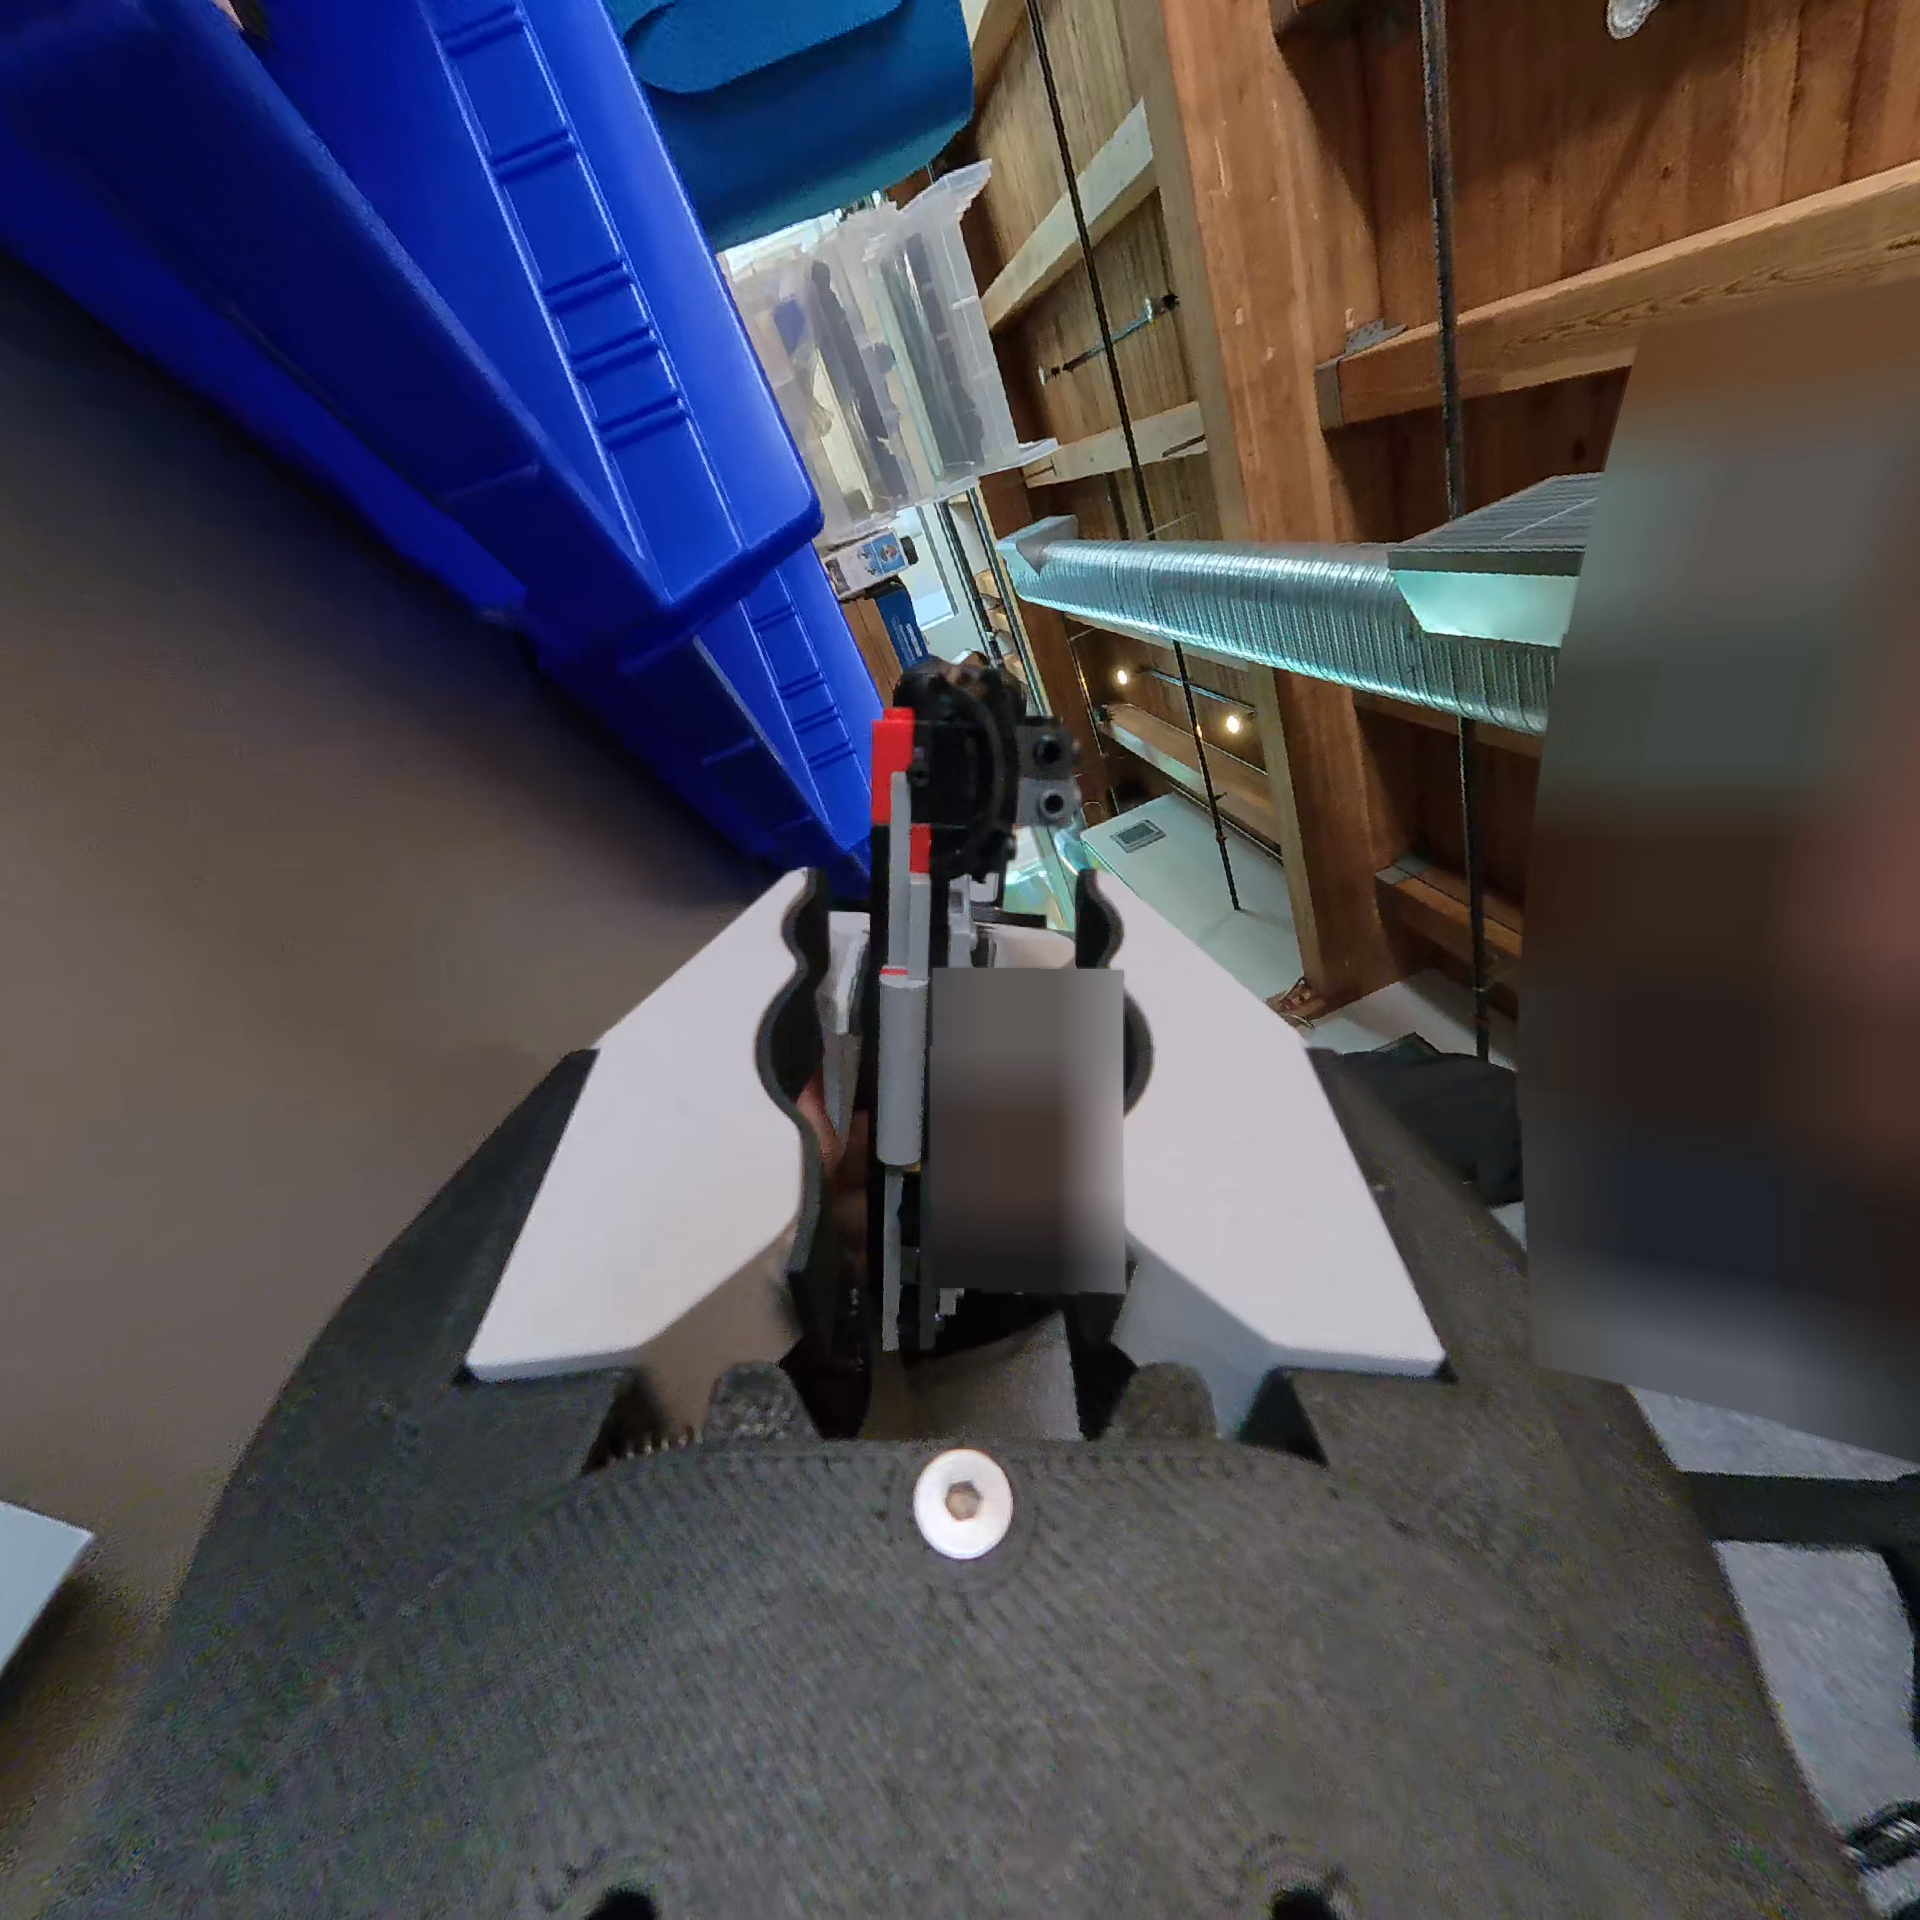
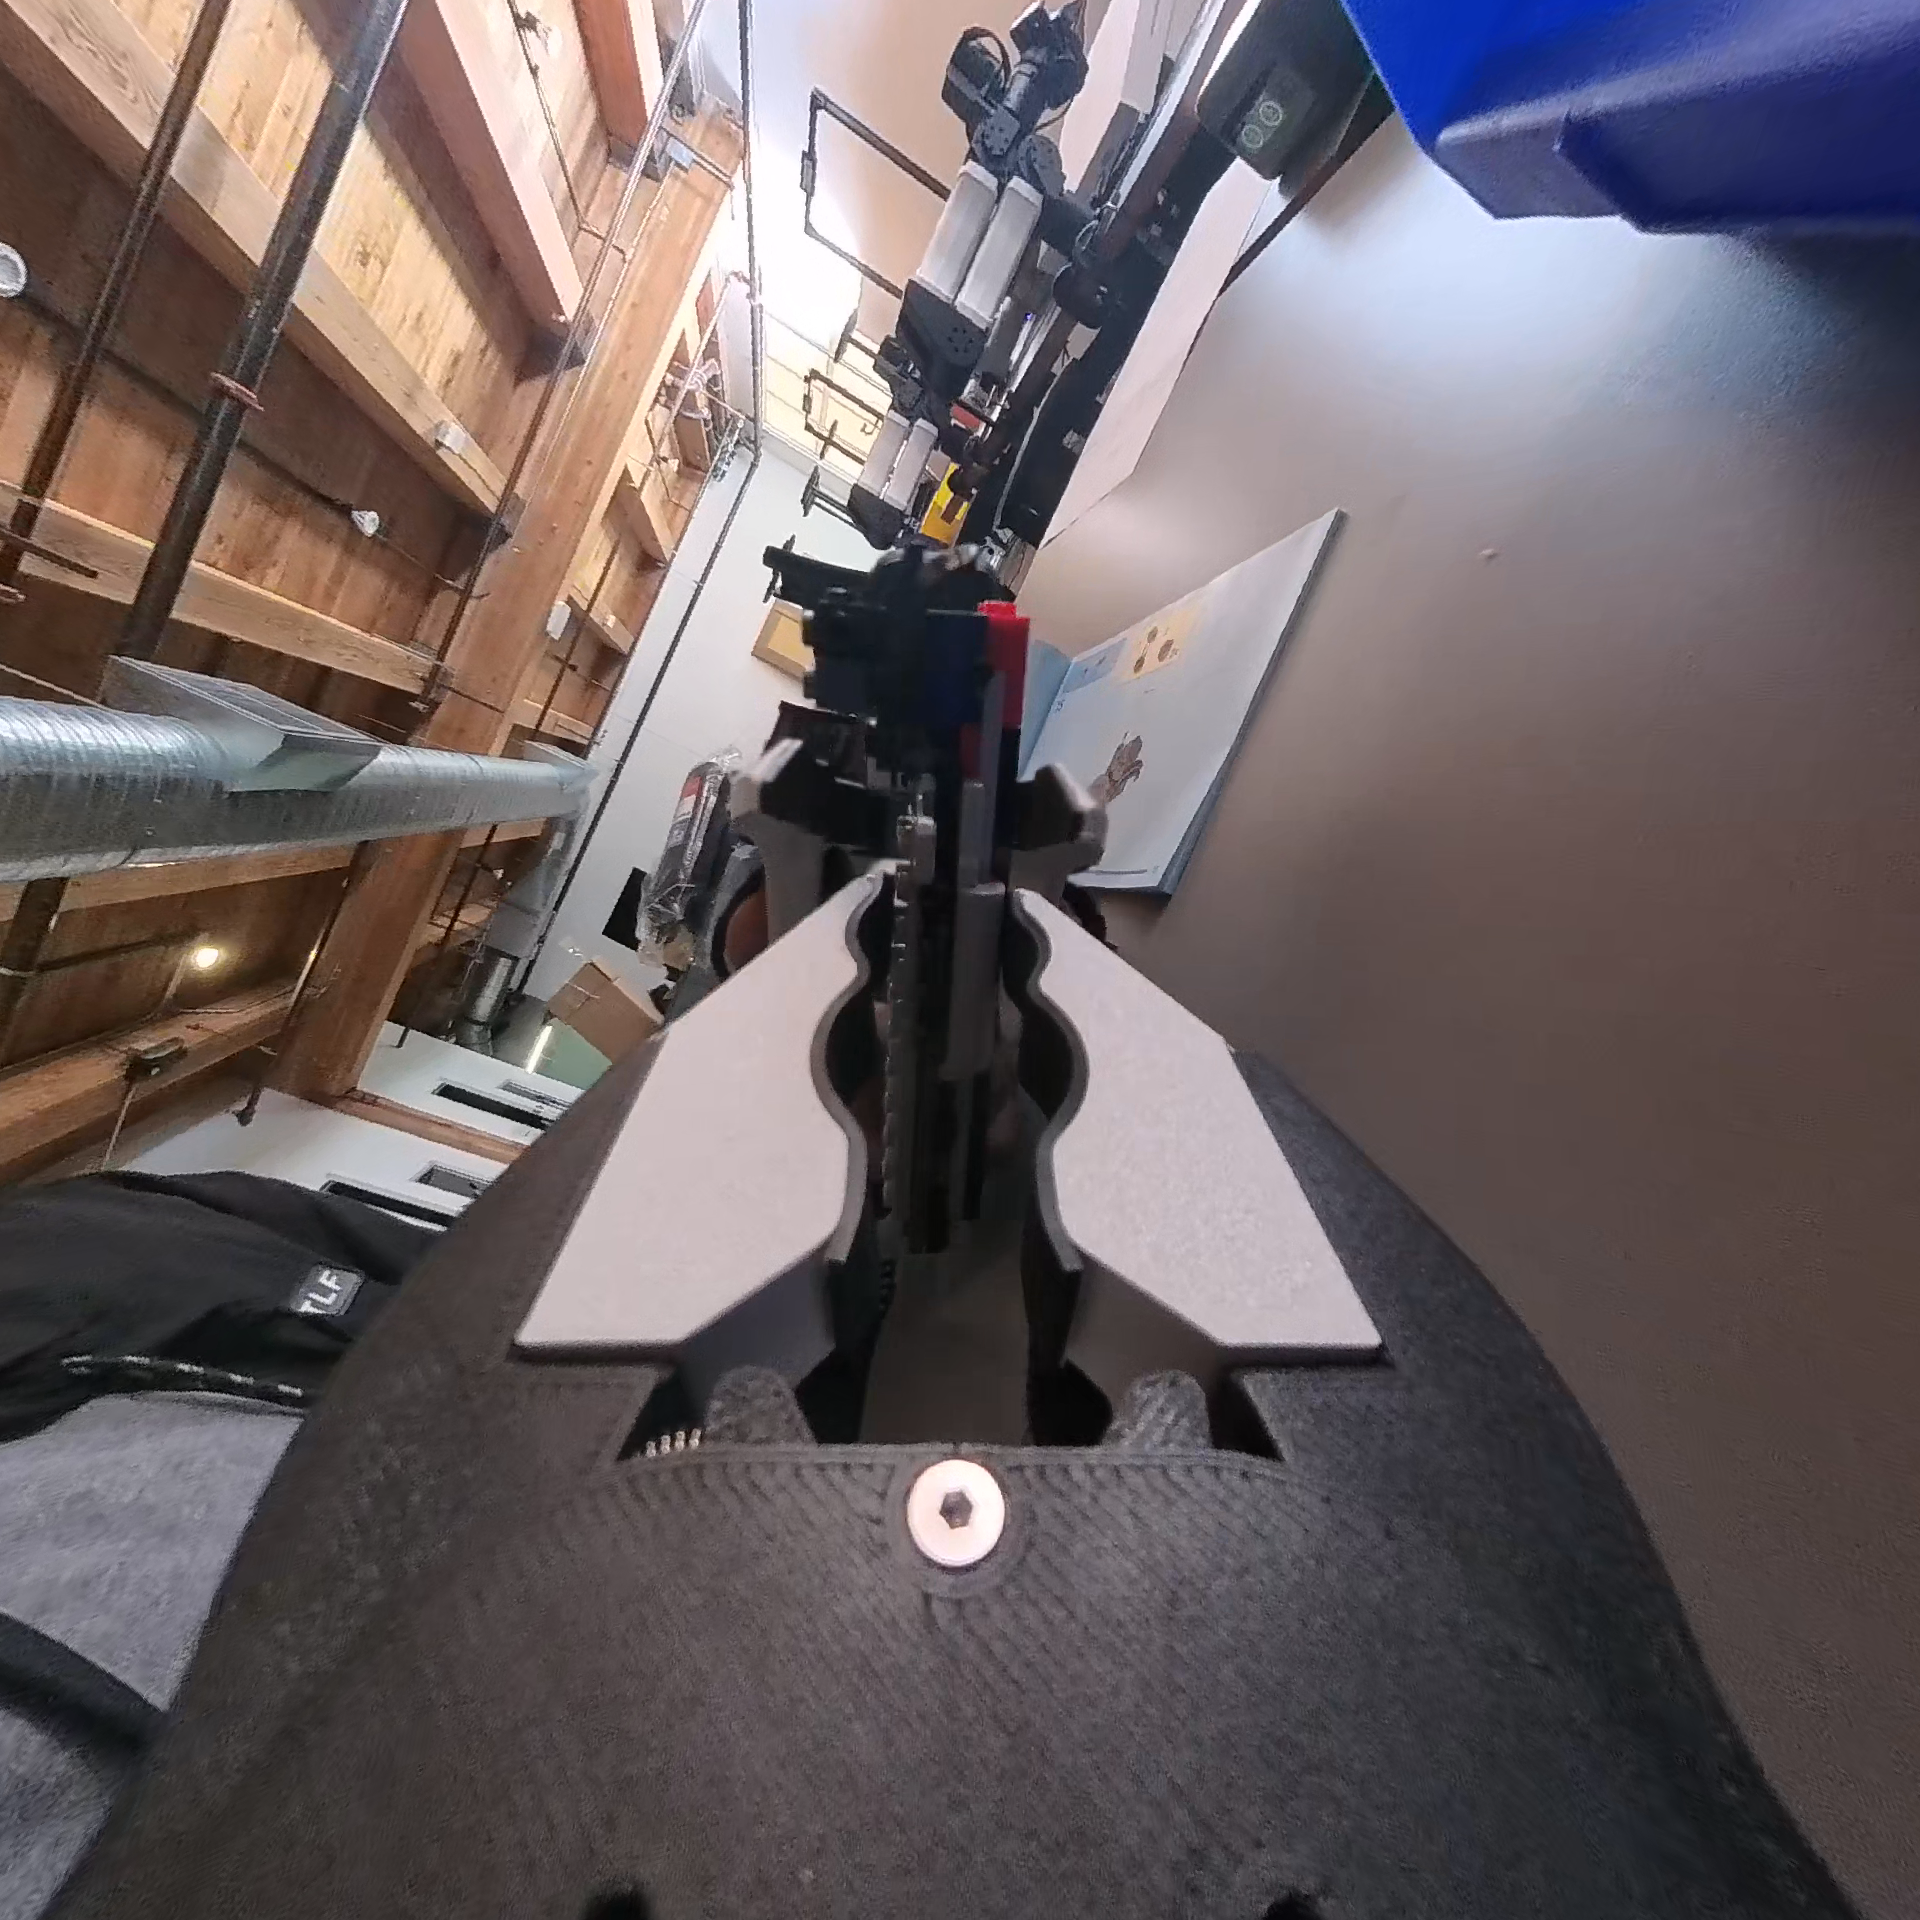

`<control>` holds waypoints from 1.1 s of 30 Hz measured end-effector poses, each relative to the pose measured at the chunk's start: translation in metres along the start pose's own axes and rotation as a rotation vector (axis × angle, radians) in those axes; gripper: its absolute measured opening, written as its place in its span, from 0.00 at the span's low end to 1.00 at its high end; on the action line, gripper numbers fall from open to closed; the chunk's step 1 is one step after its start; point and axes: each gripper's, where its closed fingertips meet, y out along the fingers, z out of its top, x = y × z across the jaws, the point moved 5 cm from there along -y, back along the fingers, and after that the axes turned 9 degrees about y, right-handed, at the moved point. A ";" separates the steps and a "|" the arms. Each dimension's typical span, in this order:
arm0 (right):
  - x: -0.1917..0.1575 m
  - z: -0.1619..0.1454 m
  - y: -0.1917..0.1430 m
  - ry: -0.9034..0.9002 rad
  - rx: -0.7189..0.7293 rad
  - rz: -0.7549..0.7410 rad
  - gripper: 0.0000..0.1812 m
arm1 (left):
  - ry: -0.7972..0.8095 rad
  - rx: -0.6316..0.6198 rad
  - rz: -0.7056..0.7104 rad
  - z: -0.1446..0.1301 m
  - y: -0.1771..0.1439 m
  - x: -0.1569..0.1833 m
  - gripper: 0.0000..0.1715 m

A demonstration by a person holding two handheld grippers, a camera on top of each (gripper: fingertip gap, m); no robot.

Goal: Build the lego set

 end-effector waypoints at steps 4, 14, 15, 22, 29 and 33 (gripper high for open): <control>-0.002 0.000 0.002 0.001 -0.001 0.010 0.12 | -0.010 -0.011 -0.023 -0.003 0.000 0.002 0.20; -0.010 0.006 -0.003 -0.086 -0.022 0.023 0.26 | 0.065 0.055 0.052 0.004 -0.011 0.007 0.11; -0.010 0.010 -0.006 -0.106 -0.010 0.016 0.29 | 0.103 0.043 0.095 0.003 -0.013 0.008 0.11; -0.031 0.024 -0.002 -0.225 -0.015 0.095 0.32 | 0.353 -0.019 0.326 -0.002 -0.014 0.025 0.11; -0.035 0.019 0.006 -0.148 0.006 0.209 0.26 | 0.357 -0.005 0.317 -0.009 -0.013 0.036 0.11; -0.035 0.016 0.008 -0.139 0.013 0.221 0.24 | 0.343 0.004 0.306 -0.012 -0.013 0.038 0.11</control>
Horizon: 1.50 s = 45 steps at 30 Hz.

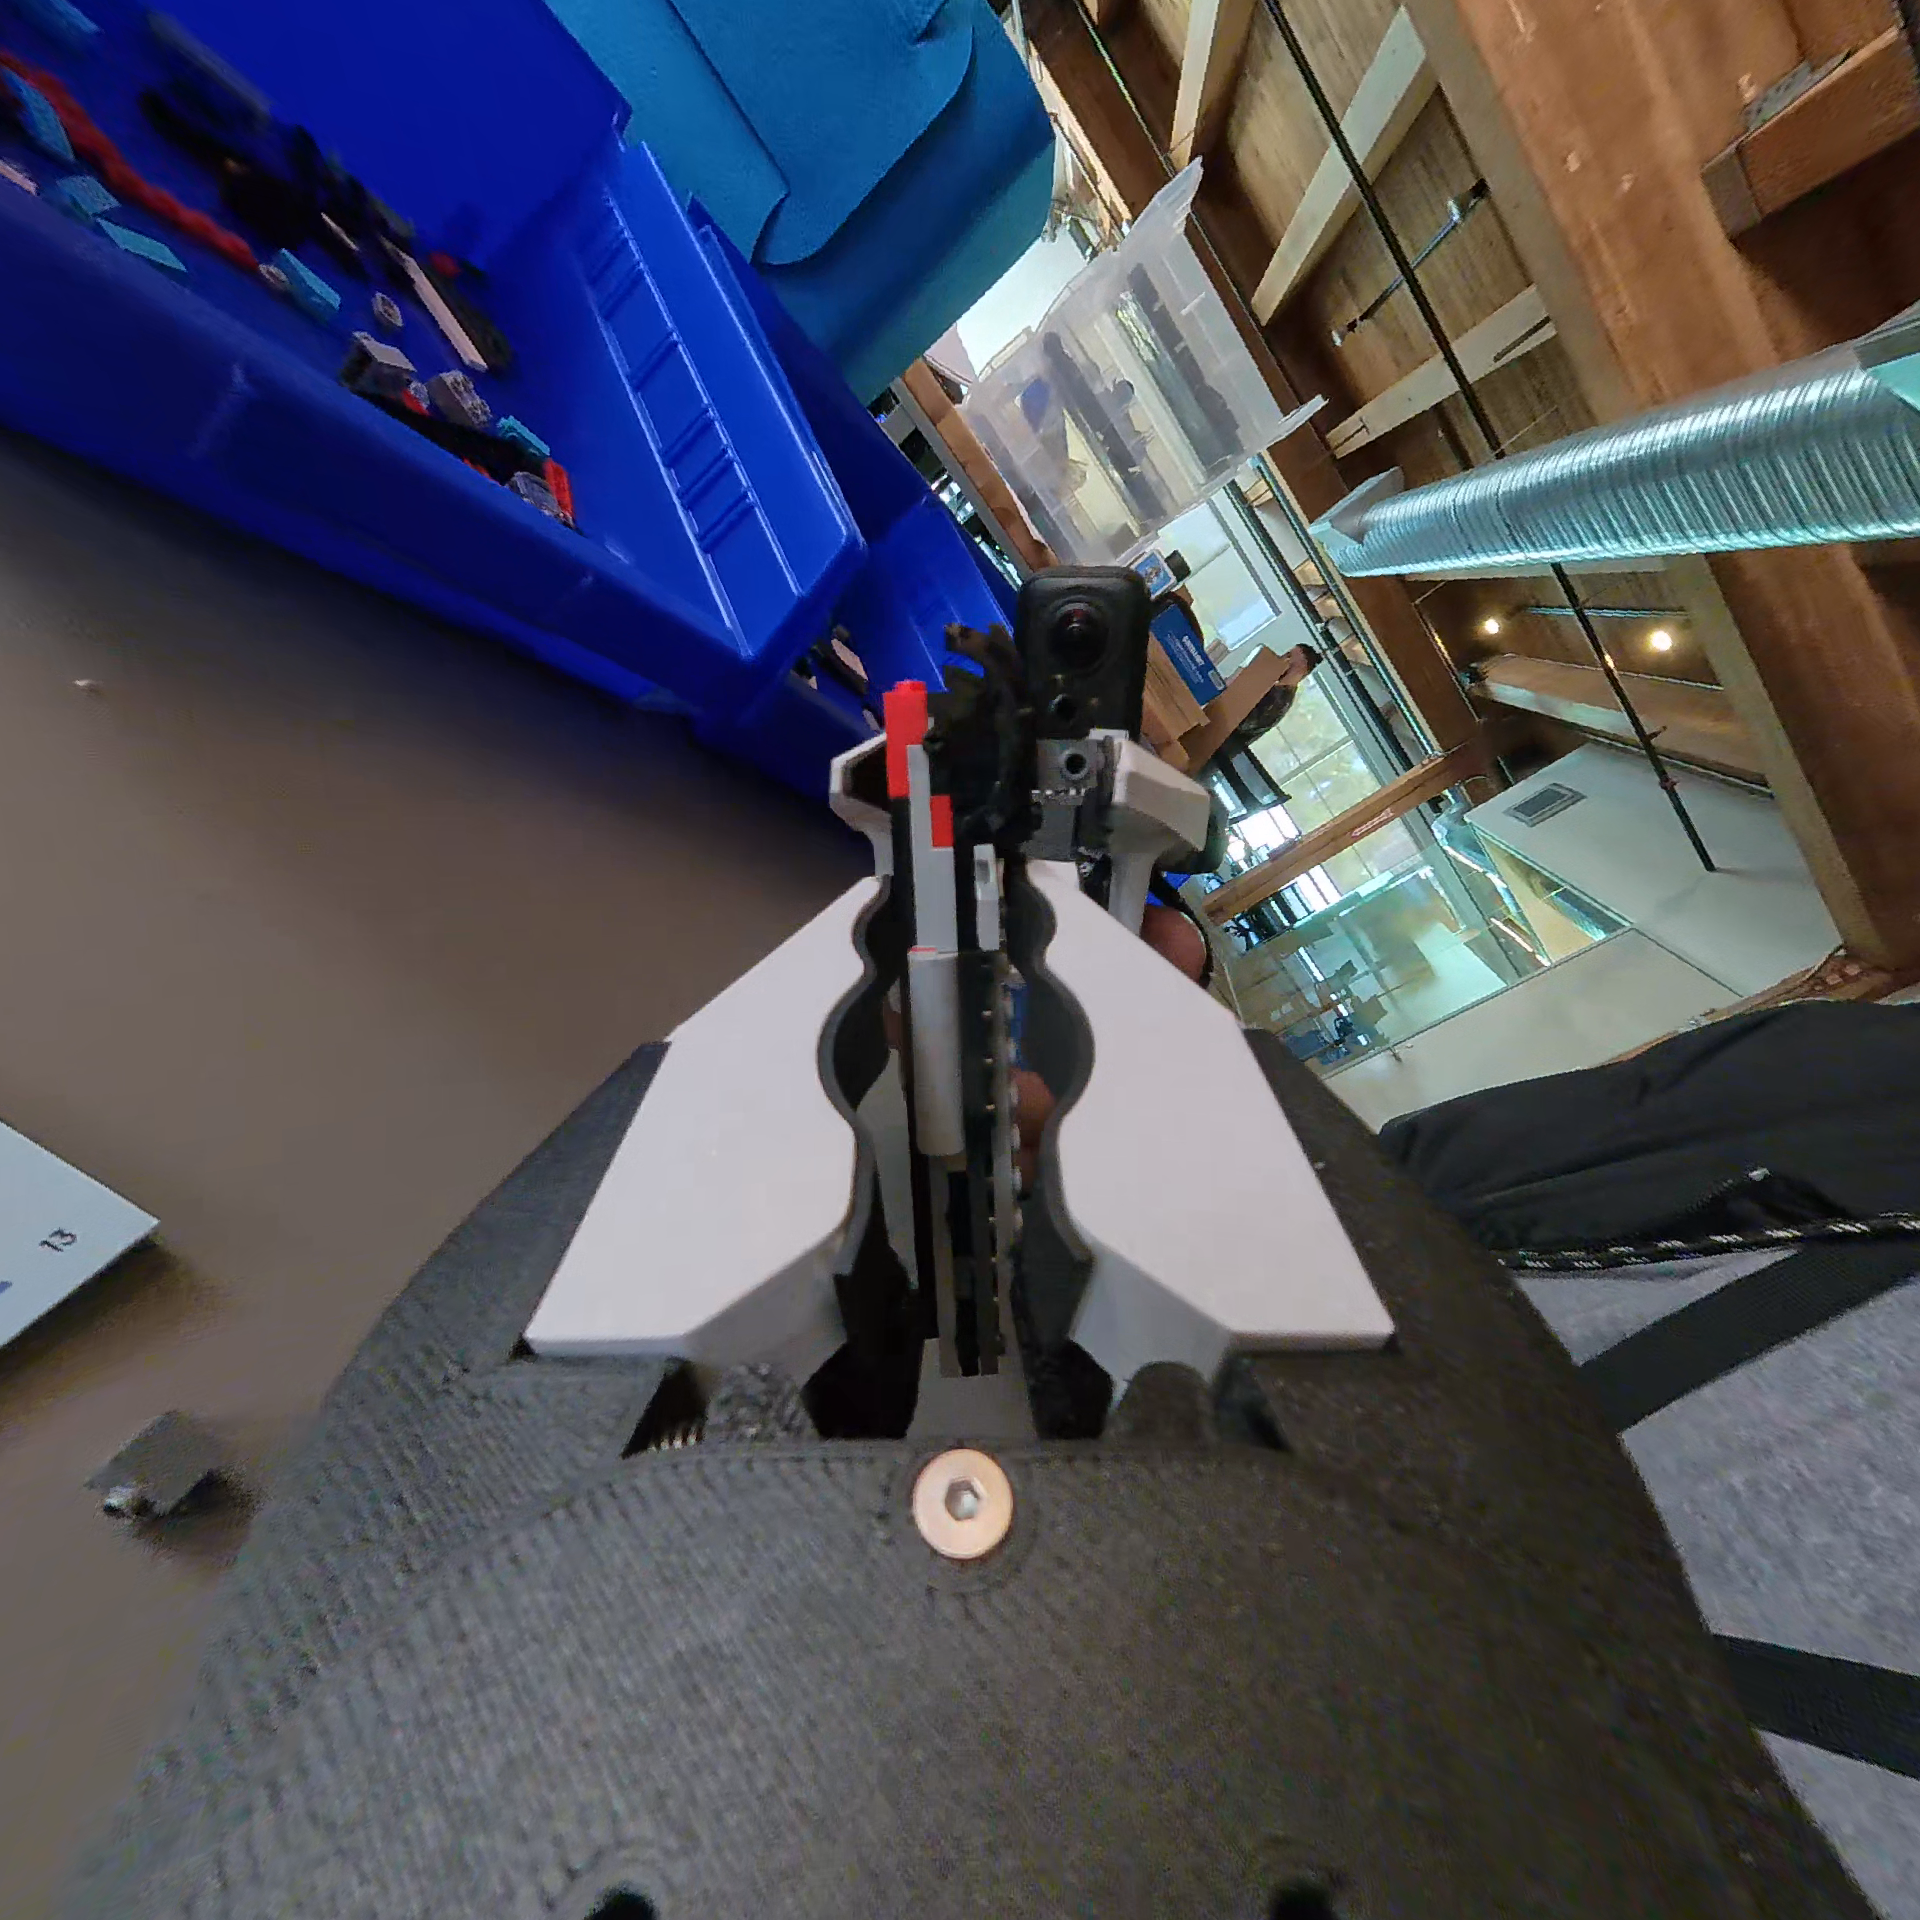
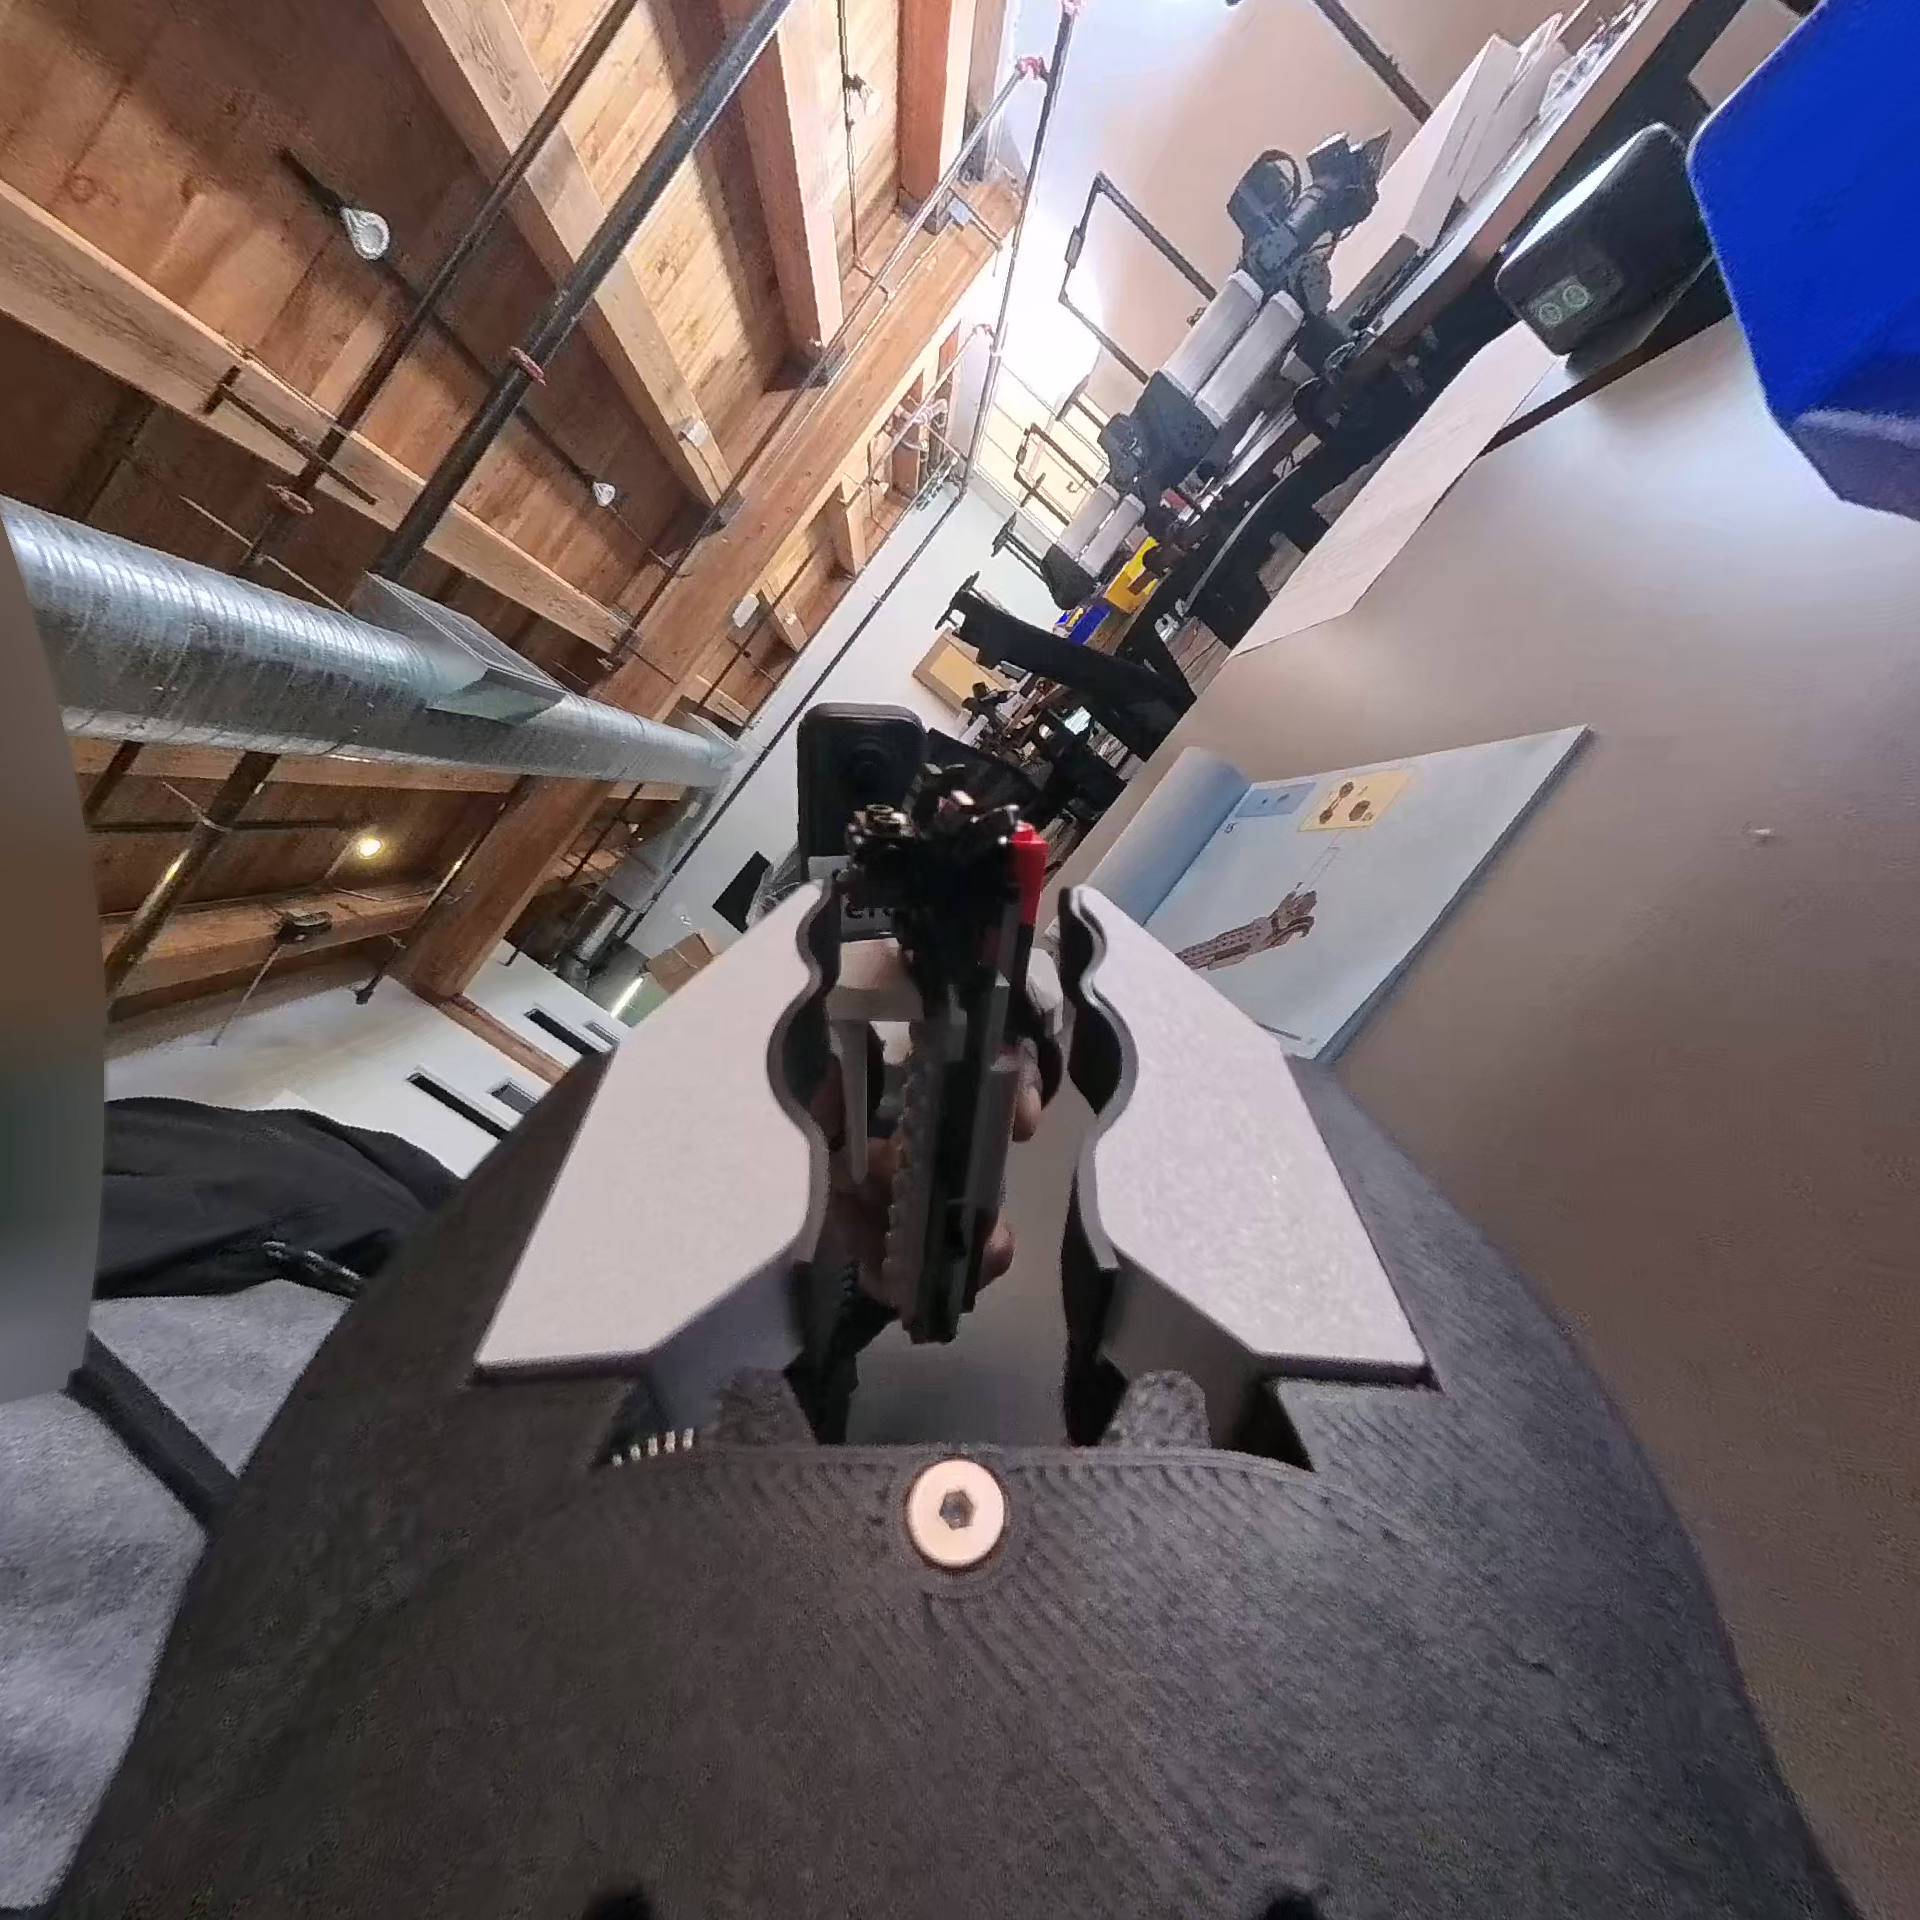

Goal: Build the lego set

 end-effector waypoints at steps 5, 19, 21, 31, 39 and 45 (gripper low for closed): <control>-0.001 -0.002 0.001 0.010 0.021 0.017 0.21 | 0.005 0.010 0.002 -0.002 0.000 0.001 0.11; 0.001 -0.004 -0.002 0.109 0.078 0.039 0.21 | 0.087 -0.001 0.070 -0.004 0.004 0.003 0.12; 0.001 -0.004 -0.002 0.114 0.078 0.042 0.21 | 0.088 -0.002 0.067 -0.004 0.004 0.003 0.12; 0.002 -0.005 -0.002 0.137 0.081 0.056 0.21 | 0.085 0.008 0.062 -0.005 0.004 0.003 0.12; 0.003 -0.005 -0.003 0.143 0.080 0.037 0.21 | 0.084 0.007 0.068 -0.006 0.004 0.002 0.12; 0.004 -0.005 -0.003 0.146 0.070 0.023 0.21 | 0.081 0.006 0.068 -0.007 0.004 0.002 0.12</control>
